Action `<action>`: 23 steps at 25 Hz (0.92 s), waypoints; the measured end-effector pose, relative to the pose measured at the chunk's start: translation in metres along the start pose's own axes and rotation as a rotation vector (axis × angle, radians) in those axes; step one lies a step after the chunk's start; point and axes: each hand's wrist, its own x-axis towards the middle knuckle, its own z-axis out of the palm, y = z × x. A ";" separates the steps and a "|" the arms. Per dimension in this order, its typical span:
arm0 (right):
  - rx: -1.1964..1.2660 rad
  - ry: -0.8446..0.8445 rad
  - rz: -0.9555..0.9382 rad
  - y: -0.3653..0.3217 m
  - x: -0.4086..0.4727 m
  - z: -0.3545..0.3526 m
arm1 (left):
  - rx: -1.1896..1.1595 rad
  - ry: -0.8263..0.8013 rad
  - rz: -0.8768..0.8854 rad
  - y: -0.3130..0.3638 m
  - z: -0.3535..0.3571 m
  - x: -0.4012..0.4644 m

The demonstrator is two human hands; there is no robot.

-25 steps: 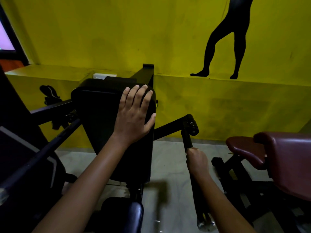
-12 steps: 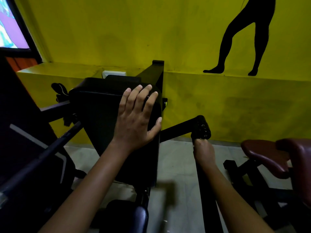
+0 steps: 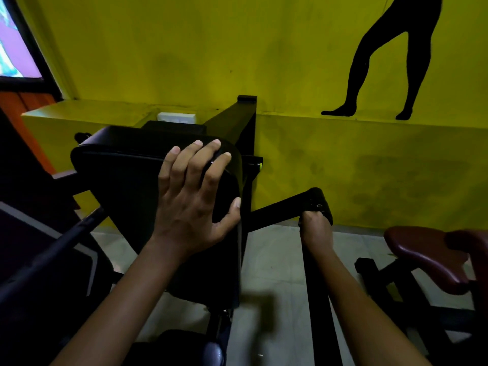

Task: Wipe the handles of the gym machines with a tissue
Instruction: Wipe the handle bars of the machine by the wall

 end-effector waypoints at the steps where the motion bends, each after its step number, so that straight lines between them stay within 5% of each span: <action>1: 0.023 0.002 -0.005 0.003 0.004 0.002 | -0.004 0.010 0.002 -0.001 0.002 0.001; 8: 0.207 0.098 0.096 0.022 0.006 0.000 | -0.002 0.040 -0.027 0.001 0.006 0.001; 23: 0.492 -0.027 0.256 0.045 -0.002 0.007 | 0.015 0.032 -0.010 0.000 0.006 0.002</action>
